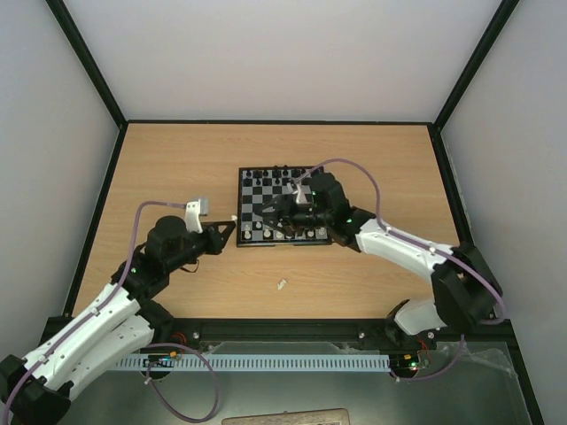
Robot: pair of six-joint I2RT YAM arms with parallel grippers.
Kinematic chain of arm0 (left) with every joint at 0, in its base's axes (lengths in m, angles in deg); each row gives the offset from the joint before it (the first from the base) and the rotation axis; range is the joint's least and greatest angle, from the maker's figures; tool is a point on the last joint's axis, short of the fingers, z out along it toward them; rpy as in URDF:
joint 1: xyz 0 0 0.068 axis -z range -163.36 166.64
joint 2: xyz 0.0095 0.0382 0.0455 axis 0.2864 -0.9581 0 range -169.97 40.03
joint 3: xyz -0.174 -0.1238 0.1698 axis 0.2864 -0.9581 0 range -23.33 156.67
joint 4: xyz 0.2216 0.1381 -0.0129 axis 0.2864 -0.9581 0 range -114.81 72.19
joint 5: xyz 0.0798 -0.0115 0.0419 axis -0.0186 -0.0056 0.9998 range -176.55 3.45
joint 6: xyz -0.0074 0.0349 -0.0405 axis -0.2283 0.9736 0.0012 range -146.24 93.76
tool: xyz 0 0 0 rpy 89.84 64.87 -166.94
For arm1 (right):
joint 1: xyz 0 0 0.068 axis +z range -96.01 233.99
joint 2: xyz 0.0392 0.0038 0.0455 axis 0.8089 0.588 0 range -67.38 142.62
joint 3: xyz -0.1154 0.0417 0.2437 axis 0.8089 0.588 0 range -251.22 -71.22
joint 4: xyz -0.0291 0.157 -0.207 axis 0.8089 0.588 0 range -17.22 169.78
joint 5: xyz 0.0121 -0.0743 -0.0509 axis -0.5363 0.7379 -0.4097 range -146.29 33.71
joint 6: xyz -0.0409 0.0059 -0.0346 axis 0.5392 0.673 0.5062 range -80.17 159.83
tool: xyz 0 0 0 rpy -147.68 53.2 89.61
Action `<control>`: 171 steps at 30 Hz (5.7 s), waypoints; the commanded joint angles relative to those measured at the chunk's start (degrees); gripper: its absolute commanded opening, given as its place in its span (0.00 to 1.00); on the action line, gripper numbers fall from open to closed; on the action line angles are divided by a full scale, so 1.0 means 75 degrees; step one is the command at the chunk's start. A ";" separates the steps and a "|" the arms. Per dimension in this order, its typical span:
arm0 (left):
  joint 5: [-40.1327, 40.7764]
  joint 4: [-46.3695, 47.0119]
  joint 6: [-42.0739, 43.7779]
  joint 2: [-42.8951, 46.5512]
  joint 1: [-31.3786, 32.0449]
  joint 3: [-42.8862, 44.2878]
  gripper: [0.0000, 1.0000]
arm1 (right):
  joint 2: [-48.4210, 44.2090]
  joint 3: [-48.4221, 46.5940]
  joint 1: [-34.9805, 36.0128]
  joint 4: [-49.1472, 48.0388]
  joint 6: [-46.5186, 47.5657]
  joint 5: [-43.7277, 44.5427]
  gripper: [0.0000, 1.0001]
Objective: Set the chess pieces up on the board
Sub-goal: Place the chess piece on the chessboard, then pick up the chess piece at the center of the board.
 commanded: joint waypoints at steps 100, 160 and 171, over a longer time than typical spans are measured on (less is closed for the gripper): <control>-0.1586 -0.9032 0.0405 -1.3731 0.0500 1.2853 0.08 | -0.6101 0.2172 -0.0478 0.4647 0.5514 0.1980 0.73; 0.2136 -0.2431 -0.1609 -0.1902 0.2259 0.1702 0.65 | -0.1963 0.2256 0.1281 0.3874 0.4958 0.3137 0.44; 0.2184 -0.2399 -0.1648 -0.0848 0.2270 0.0705 0.67 | 0.0395 0.0492 0.2797 0.4443 0.4871 0.4741 0.40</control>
